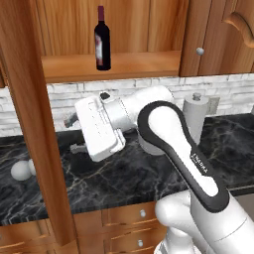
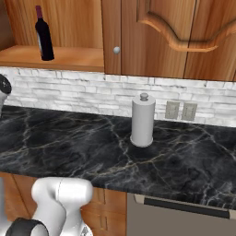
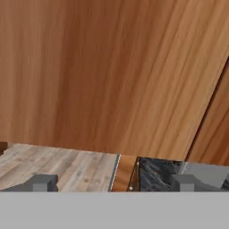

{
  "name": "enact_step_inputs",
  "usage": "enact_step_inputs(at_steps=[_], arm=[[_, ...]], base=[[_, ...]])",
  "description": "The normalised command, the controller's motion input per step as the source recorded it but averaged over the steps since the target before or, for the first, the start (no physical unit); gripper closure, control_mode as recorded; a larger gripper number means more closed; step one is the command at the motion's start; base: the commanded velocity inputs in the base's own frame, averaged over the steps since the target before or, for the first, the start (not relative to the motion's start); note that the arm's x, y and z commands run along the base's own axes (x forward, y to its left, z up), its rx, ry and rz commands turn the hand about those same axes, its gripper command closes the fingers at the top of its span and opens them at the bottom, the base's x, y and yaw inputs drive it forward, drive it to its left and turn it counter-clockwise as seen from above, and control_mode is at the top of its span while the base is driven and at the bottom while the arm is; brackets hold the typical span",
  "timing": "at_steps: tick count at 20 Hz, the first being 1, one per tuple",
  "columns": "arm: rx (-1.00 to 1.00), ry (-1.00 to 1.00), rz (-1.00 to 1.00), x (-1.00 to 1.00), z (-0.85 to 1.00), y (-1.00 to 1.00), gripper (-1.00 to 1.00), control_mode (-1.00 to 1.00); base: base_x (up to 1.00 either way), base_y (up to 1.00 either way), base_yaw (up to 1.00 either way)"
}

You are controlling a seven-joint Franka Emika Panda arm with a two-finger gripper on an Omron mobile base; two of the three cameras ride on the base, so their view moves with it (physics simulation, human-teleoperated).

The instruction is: Open the cabinet directly in front. Then move the wine and the mug to the dining counter with the candle on it.

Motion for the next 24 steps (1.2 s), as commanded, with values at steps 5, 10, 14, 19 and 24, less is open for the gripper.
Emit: enact_step_inputs(at_steps=[5,10,14,19,24], arm=[[0.13,0.04,-0.39,-0.54,-0.01,-1.00,-1.00,-1.00],[0.17,0.10,-0.63,-0.02,0.04,-1.00,-1.00,-1.00],[0.10,0.01,-0.60,-0.11,0.02,-1.00,-1.00,-1.00],[0.05,-0.03,-0.46,-0.30,0.02,-1.00,-1.00,-1.00],[0.00,-0.23,-0.33,-0.15,0.00,-1.00,-1.00,-1.00]], base=[[0.00,0.00,0.00],[0.00,0.00,0.00],[0.00,0.00,0.00],[0.00,0.00,0.00],[0.00,0.00,0.00]])
